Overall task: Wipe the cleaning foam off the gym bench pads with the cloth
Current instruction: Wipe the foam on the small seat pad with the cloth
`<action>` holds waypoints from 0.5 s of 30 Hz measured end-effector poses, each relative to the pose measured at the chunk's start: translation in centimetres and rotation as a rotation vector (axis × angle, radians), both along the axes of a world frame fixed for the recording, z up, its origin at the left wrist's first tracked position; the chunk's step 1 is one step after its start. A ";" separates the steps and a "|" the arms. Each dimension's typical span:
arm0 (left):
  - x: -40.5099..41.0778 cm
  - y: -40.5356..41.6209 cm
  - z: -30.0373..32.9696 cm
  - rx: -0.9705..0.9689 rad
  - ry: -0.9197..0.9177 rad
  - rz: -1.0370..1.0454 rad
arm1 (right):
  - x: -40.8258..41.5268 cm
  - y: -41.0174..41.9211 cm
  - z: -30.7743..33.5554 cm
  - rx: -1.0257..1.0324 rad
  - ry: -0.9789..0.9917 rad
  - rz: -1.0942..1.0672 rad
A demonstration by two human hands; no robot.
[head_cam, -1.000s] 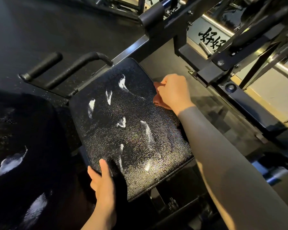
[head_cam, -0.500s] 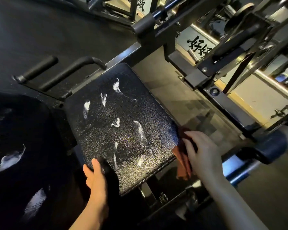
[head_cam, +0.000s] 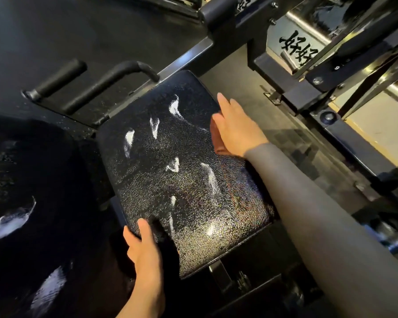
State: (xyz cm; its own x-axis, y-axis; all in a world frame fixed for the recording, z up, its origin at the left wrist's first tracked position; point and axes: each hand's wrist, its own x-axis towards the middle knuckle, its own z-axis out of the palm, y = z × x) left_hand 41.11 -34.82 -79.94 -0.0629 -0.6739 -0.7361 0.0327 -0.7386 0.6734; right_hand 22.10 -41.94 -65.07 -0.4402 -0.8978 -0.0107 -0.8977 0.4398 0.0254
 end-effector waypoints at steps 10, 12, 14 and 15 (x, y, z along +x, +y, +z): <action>0.5 0.1 0.0 0.011 0.011 -0.030 | 1.3 3.1 0.0 -0.036 0.075 -0.289; 0.6 0.1 0.2 0.020 0.015 -0.037 | 1.9 6.6 -0.4 -0.035 0.122 -0.289; 0.8 0.1 0.3 0.018 0.037 -0.037 | 2.4 10.5 -0.8 -0.045 0.179 -0.284; 0.9 0.1 0.2 0.008 0.050 -0.035 | 2.7 12.4 -0.8 -0.057 0.191 -0.280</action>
State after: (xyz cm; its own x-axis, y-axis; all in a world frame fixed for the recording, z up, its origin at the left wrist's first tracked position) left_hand 41.96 -34.69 -79.71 -0.1232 -0.6645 -0.7371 0.0405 -0.7455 0.6653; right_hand 24.77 -29.52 -65.90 -0.6588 -0.7388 0.1419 -0.7235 0.6739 0.1498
